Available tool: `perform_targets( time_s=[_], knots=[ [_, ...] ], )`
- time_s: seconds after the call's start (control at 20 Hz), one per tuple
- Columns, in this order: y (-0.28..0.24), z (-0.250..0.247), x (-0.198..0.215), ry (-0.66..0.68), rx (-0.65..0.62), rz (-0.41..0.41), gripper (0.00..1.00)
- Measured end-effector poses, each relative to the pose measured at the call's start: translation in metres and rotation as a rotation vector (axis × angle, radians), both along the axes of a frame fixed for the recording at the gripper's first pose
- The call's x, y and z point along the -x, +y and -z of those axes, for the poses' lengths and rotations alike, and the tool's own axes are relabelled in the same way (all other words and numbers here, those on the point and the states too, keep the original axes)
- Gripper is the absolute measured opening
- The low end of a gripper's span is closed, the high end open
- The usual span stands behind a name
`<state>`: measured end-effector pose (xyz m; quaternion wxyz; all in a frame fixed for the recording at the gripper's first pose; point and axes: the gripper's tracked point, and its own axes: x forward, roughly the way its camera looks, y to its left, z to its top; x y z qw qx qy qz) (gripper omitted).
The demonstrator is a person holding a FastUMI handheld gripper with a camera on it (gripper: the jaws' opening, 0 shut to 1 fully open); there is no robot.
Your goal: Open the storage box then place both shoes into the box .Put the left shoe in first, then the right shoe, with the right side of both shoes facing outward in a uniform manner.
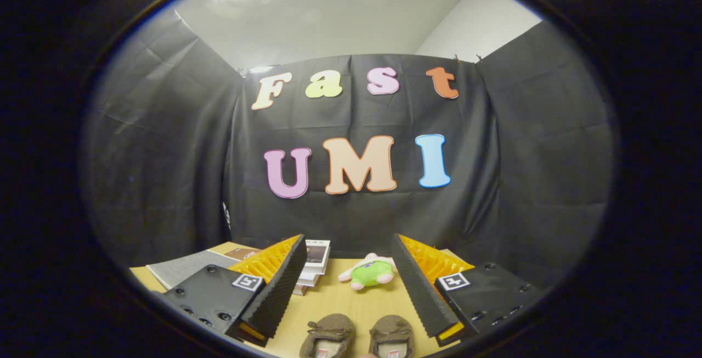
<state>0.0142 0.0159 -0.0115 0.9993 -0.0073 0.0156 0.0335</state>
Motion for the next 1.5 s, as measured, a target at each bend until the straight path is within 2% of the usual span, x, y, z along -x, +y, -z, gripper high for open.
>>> perform_targets(
  time_s=[0.25, 0.5, 0.9, 1.0, 1.15, 1.3, 1.5],
  knots=[
    [0.008, 0.003, 0.005, -0.001, -0.002, -0.018, 1.0],
    [0.027, 0.035, 0.014, 0.121, -0.07, -0.078, 0.99],
    [0.094, 0.1, 0.043, 0.379, -0.355, -0.148, 0.97],
    [0.112, 0.111, 0.049, 0.43, -0.462, -0.158, 0.98],
    [0.129, 0.134, 0.054, 0.509, -0.629, -0.137, 0.99],
    [0.14, 0.158, 0.06, 0.575, -0.713, -0.101, 0.99],
    [0.172, 0.175, 0.072, 0.646, -0.854, -0.132, 0.99]
  ],
)
